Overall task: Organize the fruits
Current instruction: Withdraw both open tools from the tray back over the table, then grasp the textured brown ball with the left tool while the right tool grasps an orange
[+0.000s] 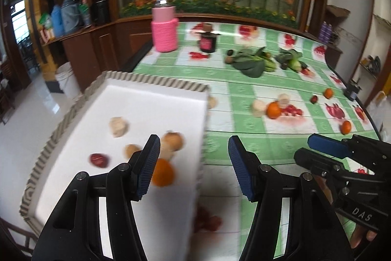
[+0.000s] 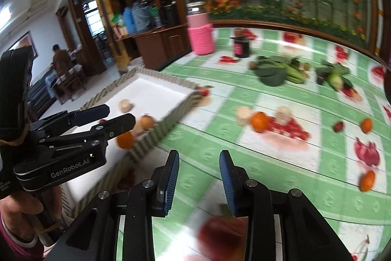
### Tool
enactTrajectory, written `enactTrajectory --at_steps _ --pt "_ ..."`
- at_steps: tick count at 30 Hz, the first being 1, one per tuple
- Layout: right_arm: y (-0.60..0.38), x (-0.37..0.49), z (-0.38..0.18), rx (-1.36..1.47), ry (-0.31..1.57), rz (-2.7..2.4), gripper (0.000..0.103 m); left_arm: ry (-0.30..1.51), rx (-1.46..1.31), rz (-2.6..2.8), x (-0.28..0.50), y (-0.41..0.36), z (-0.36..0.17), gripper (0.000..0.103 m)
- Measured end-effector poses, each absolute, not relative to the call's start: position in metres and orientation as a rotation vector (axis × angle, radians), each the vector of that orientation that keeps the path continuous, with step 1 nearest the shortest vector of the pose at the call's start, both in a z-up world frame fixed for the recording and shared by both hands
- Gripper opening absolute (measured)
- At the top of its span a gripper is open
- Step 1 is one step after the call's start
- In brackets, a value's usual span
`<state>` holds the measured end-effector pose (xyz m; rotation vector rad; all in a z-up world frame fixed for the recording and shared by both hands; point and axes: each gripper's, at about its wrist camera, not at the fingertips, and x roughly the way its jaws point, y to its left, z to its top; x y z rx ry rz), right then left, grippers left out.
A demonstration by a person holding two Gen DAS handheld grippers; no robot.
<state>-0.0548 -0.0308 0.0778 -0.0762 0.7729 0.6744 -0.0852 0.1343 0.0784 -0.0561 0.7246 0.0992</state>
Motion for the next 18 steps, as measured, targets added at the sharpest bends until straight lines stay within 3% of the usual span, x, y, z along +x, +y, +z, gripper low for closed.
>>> enactTrajectory --at_steps 18 --pt "-0.151 -0.015 0.059 0.049 0.817 0.490 0.033 0.847 -0.043 -0.033 -0.023 0.072 0.051 0.058"
